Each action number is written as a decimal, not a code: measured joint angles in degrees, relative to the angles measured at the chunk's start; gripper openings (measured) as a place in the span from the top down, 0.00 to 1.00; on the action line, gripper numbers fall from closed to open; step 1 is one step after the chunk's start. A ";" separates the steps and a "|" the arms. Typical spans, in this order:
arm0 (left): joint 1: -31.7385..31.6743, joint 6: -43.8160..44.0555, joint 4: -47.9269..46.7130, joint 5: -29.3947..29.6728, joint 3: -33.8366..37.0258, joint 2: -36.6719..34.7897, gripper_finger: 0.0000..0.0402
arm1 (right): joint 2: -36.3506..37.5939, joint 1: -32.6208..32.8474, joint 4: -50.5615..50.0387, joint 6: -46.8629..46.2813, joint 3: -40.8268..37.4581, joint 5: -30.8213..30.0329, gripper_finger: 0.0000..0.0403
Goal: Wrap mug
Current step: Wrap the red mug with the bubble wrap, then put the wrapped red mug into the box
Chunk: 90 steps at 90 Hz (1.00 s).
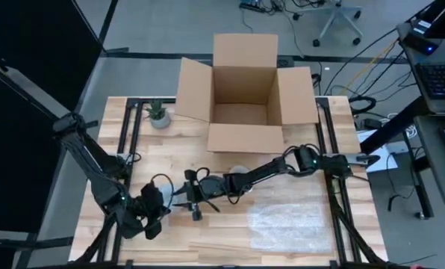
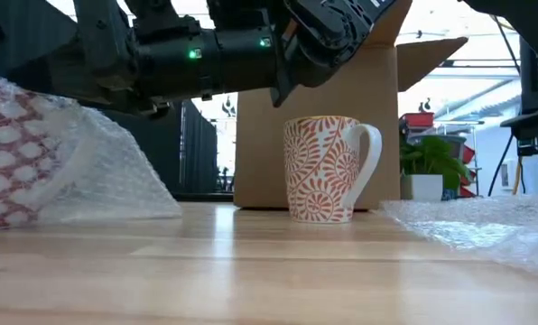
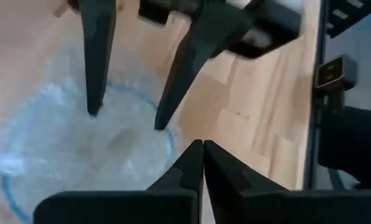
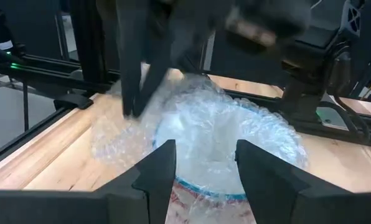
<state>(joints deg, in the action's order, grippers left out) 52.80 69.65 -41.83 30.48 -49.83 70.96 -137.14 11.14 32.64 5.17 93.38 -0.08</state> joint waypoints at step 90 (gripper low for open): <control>-7.08 -15.70 -3.39 -12.70 -0.87 5.02 0.57 | 0.02 -0.04 -0.84 0.00 0.07 0.22 0.61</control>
<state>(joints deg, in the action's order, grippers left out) 45.72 53.95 -45.22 17.78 -50.70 75.98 -137.12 11.09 31.80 5.17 93.45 0.14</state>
